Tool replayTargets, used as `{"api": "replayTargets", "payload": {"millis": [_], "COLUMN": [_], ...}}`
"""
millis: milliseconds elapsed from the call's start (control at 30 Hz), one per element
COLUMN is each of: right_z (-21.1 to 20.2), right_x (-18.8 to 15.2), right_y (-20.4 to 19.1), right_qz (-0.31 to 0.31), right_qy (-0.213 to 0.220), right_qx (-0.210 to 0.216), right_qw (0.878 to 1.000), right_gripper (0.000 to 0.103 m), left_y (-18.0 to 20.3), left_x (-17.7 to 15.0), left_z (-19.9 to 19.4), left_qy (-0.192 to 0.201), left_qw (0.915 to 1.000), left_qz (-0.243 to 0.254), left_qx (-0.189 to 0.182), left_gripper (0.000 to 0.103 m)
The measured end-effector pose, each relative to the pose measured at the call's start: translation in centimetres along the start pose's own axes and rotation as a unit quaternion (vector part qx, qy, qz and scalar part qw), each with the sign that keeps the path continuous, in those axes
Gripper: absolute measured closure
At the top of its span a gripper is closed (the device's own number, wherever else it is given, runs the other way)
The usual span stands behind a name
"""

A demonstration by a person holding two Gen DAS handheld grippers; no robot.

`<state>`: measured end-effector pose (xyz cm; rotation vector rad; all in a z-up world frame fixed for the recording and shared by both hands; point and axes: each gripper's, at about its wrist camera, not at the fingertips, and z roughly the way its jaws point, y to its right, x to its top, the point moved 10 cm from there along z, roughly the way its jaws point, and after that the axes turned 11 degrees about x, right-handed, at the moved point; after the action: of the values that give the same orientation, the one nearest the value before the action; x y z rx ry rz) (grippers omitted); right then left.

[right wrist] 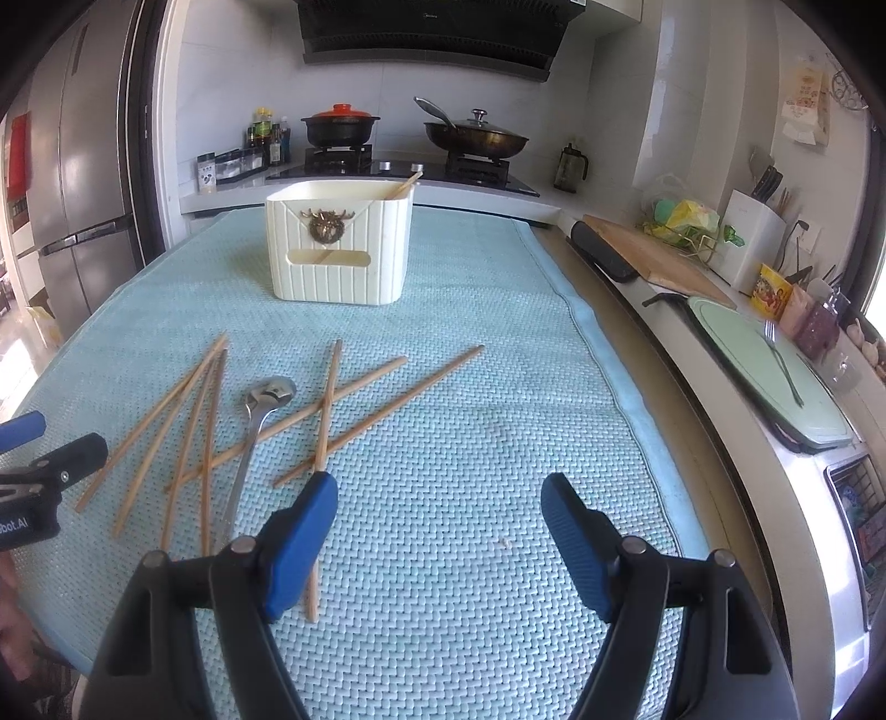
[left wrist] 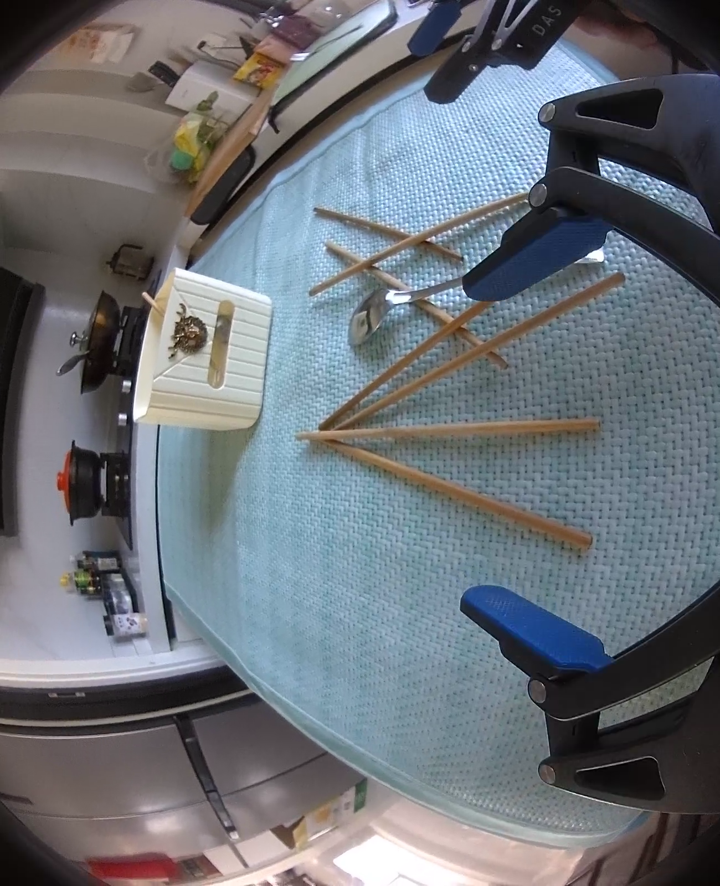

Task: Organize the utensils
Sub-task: 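Move both tools back over the remaining chopsticks on the towel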

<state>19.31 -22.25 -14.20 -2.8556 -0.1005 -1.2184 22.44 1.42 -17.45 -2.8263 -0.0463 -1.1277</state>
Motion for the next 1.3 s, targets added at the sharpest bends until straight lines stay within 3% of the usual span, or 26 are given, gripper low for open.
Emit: {"api": "replayTargets", "payload": {"millis": [933, 1133, 1300], "right_z": [1.6, 2.3, 2.7], "right_x": [-1.4, -2.3, -2.9], "right_y": [-0.3, 1.2, 1.7], "right_qz": [0.017, 0.039, 0.048], "right_qy": [-0.014, -0.025, -0.035], "right_qx": [0.018, 0.015, 0.023], "right_qw": [1.0, 0.999, 0.998], "right_gripper": [0.025, 0.025, 0.025], "left_y": [-3.0, -5.9, -5.5], "left_x": [-1.0, -1.0, 0.2], "left_z": [2.4, 4.2, 6.3], "left_qy": [-0.016, -0.04, -0.052], "left_qw": [0.999, 0.9984, 0.9986], "left_qz": [-0.005, -0.031, 0.004], "left_qx": [0.042, 0.026, 0.007], "left_gripper": [0.001, 0.001, 0.001]}}
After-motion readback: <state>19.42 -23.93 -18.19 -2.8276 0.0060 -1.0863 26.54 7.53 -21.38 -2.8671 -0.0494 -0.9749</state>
